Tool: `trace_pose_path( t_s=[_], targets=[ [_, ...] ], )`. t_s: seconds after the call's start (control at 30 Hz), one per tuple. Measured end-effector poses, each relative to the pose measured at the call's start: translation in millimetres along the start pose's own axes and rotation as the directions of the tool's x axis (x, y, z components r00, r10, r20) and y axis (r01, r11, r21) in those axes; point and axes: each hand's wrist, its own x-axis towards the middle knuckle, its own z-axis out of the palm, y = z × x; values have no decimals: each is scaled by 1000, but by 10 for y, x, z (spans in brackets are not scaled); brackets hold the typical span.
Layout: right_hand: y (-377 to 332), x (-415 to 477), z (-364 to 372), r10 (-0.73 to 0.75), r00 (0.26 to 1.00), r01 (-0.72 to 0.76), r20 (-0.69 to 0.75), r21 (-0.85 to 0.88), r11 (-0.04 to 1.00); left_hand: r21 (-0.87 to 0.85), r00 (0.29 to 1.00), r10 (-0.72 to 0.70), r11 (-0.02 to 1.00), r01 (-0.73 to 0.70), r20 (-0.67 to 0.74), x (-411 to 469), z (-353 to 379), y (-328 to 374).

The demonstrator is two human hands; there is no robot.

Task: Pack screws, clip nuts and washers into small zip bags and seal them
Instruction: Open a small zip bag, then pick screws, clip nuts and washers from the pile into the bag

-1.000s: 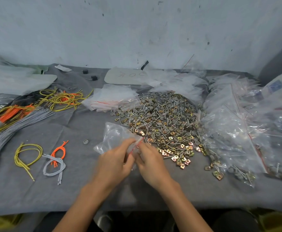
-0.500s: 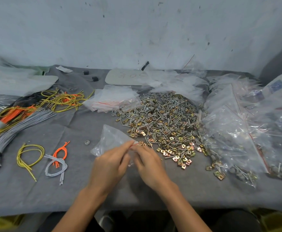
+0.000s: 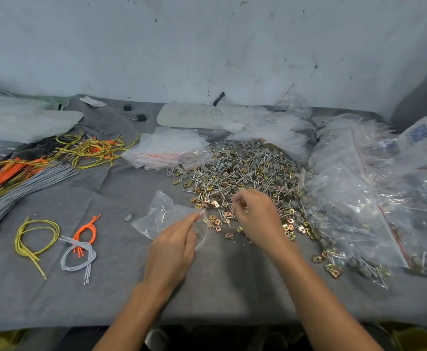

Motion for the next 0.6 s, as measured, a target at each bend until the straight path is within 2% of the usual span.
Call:
trace_pose_path(
  t_s=[0.1,0.27,0.47,0.6],
  targets=[
    [-10,311,-69,46,988,-23,144,-156,987,-13,999,-18,1000,19,47,28,-2,27],
    [1,512,24,88,921,70,381,-383,921,-29,994,-53,998,56,96,40,13,7],
    [61,543,54,82,920,97,382,-427,899,-17,991,-30,999,32,133,48,33,12],
    [40,575,46,81,918,117,389,-460,880,-35,984,-71,996,78,162,40,52,7]
  ],
)
